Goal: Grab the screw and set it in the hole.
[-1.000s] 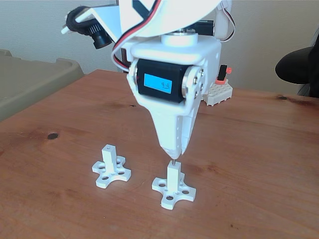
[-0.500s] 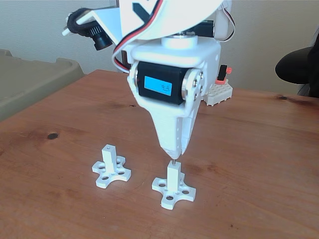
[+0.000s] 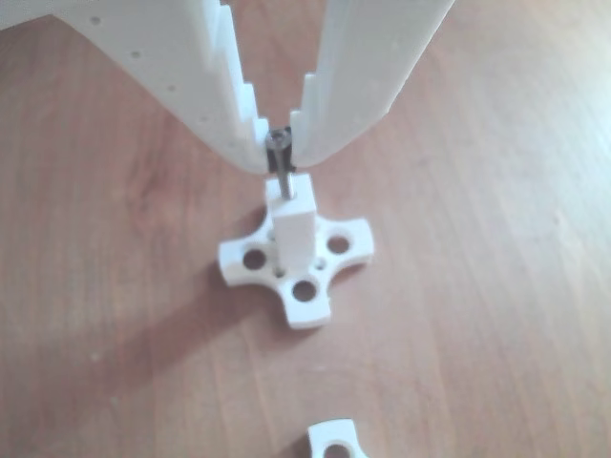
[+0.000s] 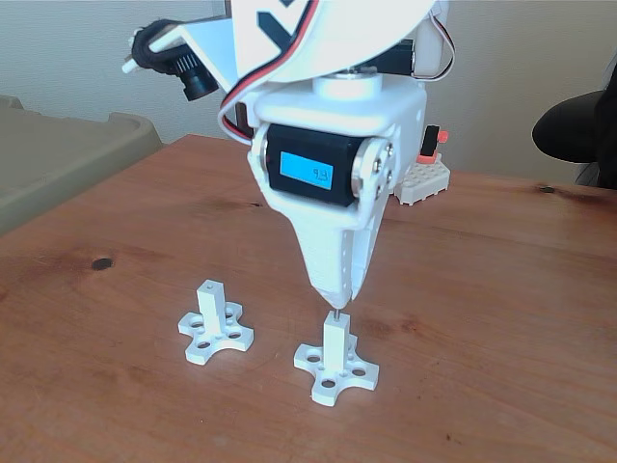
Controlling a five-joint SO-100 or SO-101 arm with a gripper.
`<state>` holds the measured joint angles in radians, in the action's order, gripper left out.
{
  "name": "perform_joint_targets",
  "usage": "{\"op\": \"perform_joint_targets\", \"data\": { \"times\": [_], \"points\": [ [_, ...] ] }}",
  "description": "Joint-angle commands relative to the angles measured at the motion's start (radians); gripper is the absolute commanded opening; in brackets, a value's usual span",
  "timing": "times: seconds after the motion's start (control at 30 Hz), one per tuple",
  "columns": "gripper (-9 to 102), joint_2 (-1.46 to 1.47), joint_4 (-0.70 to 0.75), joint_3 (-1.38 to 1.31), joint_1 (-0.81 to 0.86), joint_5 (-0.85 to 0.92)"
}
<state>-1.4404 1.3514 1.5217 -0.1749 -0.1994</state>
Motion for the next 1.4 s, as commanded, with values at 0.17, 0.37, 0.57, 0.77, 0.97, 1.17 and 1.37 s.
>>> {"op": "perform_joint_targets", "data": {
  "times": [0.17,0.37,0.57,0.77,0.97,1.17,1.37],
  "points": [
    [-4,-0.097,-0.02,-0.015,-0.002,0.002],
    [-4,-0.089,-0.038,-0.015,-0.002,0.002],
    [-4,-0.084,-0.031,-0.015,-0.002,0.005],
    [-4,-0.087,-0.012,-0.025,-0.003,0.003],
    [-4,-0.095,0.012,-0.028,-0.006,0.005],
    [-4,-0.094,0.006,-0.026,-0.006,0.005],
    [-4,-0.087,-0.005,-0.025,-0.012,0.002]
  ]
}}
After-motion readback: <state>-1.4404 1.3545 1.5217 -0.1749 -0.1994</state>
